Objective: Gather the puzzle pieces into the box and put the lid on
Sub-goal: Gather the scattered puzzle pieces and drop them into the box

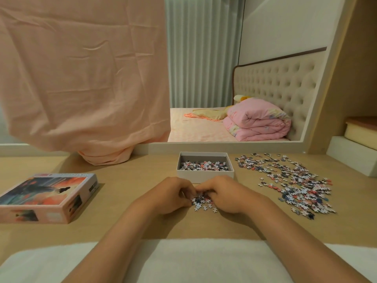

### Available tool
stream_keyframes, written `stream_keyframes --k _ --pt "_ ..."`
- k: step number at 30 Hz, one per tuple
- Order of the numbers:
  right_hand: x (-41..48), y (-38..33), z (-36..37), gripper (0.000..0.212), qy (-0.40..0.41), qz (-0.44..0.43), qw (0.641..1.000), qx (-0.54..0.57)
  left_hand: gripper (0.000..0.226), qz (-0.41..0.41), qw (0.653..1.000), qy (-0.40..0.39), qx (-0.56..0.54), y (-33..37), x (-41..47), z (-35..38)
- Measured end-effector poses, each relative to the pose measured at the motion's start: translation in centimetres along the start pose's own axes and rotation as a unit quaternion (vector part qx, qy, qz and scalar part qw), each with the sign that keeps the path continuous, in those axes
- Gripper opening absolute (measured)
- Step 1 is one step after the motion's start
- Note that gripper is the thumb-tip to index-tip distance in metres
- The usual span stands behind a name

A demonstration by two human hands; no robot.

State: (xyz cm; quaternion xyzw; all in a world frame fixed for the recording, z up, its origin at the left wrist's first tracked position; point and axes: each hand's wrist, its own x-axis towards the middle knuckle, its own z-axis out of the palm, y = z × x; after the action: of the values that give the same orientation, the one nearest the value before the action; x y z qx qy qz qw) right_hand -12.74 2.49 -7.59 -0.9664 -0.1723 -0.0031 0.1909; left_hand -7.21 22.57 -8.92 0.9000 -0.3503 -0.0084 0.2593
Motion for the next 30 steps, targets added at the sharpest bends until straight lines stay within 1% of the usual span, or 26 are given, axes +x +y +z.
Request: stream_keyframes --k 2,4,6,7,9,12,13,15,17,19,20,22,23,25,27,30 --pt "-0.5 0.2 -0.7 0.055 0.028 0.029 0.997 0.062 0.028 -0.009 1.0 0.017 0.006 0.4 0.1 0.0" --pt "-1.0 0.5 -1.4 0.048 0.033 0.056 0.993 0.1 0.046 -0.042 0.999 -0.003 0.027 0.4 0.1 -0.1" --pt "-1.4 0.7 -1.9 0.053 -0.002 0.083 0.995 0.047 0.057 -0.056 0.995 -0.045 0.065 0.3 0.1 0.1" --pt "-1.5 0.7 -2.0 0.052 -0.032 0.098 0.995 0.004 0.056 -0.052 0.994 -0.06 0.08 0.2 0.1 0.4" --pt "-1.5 0.5 -1.7 0.038 -0.086 0.108 0.989 -0.047 0.051 -0.034 0.994 -0.06 0.08 0.2 0.3 1.1" --pt "-1.0 -0.2 -1.1 0.012 -0.094 0.091 0.991 -0.041 0.042 0.009 0.997 -0.043 0.056 0.8 0.7 1.6" --pt "-0.8 -0.3 -1.0 0.011 -0.088 0.086 0.992 -0.034 0.039 0.018 0.997 -0.044 0.053 1.0 0.8 1.6" --pt "-0.6 -0.4 -1.0 0.013 -0.078 0.078 0.993 -0.028 0.037 0.019 0.997 -0.043 0.054 1.0 0.9 1.3" --pt "-0.5 -0.2 -0.9 0.016 -0.077 0.08 0.994 -0.026 0.043 -0.009 0.996 -0.045 0.071 0.7 0.6 0.7" --pt "-0.5 -0.1 -0.9 0.026 -0.082 0.083 0.993 -0.031 0.05 -0.048 0.989 -0.071 0.123 0.4 0.2 0.1" --pt "-0.4 -0.1 -0.9 0.026 -0.088 0.089 0.991 -0.036 0.053 -0.06 0.985 -0.087 0.138 0.4 0.0 0.0" --pt "-0.2 -0.3 -0.7 0.022 -0.094 0.093 0.991 -0.035 0.057 -0.057 0.986 -0.096 0.126 0.5 -0.1 0.2" --pt "0.0 -0.6 -0.5 0.023 -0.086 0.089 0.992 -0.029 0.055 -0.046 0.989 -0.088 0.112 0.5 0.0 0.4" --pt "0.5 -0.9 -0.2 0.01 -0.064 0.094 0.993 -0.013 0.046 -0.023 0.993 -0.066 0.09 0.7 0.4 0.9" --pt "0.7 -1.2 0.0 0.024 -0.05 0.103 0.993 -0.008 0.037 -0.009 0.996 -0.045 0.081 0.9 0.7 1.1" --pt "0.9 -1.3 0.1 0.03 -0.03 0.119 0.992 0.005 0.027 0.001 0.997 -0.013 0.074 1.0 0.8 1.2"
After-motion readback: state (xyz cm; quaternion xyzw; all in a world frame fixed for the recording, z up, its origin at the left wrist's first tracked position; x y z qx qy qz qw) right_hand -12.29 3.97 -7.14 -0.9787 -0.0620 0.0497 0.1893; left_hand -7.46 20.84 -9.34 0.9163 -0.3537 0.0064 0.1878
